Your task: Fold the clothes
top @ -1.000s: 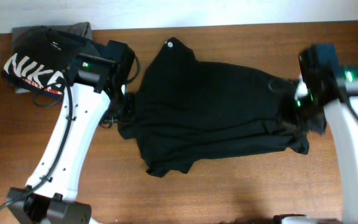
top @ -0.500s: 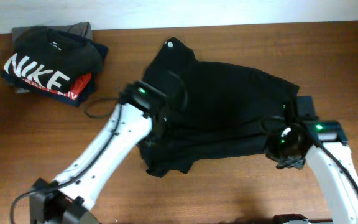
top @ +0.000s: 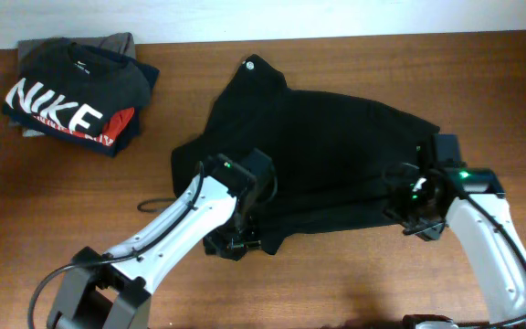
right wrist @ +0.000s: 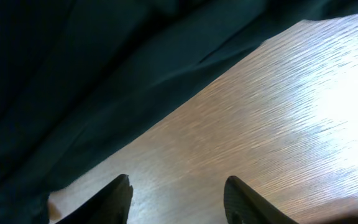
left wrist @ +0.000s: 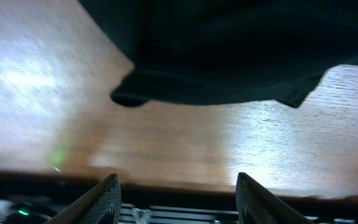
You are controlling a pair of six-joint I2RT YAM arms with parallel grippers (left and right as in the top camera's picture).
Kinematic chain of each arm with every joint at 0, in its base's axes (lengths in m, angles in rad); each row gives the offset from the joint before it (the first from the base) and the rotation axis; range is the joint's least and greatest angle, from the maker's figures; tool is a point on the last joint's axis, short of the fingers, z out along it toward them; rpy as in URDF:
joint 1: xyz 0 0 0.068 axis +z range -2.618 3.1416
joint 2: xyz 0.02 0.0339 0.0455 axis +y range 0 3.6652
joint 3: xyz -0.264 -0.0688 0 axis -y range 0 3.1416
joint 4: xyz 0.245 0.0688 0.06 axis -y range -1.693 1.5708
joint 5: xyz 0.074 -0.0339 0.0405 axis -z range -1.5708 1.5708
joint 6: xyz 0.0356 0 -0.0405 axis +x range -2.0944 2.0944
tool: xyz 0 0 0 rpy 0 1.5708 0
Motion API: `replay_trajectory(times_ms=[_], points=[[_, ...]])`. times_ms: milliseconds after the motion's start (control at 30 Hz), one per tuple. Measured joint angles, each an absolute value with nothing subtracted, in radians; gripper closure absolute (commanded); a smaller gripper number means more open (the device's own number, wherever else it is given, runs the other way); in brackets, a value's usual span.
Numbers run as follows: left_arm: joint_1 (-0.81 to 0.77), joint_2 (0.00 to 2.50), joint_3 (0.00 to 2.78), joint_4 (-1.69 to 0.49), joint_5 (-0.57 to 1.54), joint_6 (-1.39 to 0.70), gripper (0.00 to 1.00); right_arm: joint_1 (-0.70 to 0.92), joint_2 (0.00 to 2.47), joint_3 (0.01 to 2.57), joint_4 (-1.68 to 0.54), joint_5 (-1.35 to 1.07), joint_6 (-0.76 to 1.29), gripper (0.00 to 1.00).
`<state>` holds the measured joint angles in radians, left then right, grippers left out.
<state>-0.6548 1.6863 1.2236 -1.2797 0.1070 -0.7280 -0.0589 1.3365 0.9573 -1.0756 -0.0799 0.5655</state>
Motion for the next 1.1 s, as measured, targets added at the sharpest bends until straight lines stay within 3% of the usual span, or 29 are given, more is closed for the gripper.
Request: replay_trajectory(times_ms=[233,767,1100], points=[[-0.729,1.686,1.162,-1.056,0.209,-0.898,0.41,-0.230,1.336,0.957,-1.072,-0.080,0.570,0.30],[-0.808,1.686,1.102,-0.954,0.099,-1.394,0.37,-0.315,1.336,0.957,-1.066,-0.092,0.570,0.30],[-0.808,1.686,0.976,-0.761,0.024,-1.497,0.37,-0.315,1.336,0.957,-1.061,-0.096,0.563,0.30]])
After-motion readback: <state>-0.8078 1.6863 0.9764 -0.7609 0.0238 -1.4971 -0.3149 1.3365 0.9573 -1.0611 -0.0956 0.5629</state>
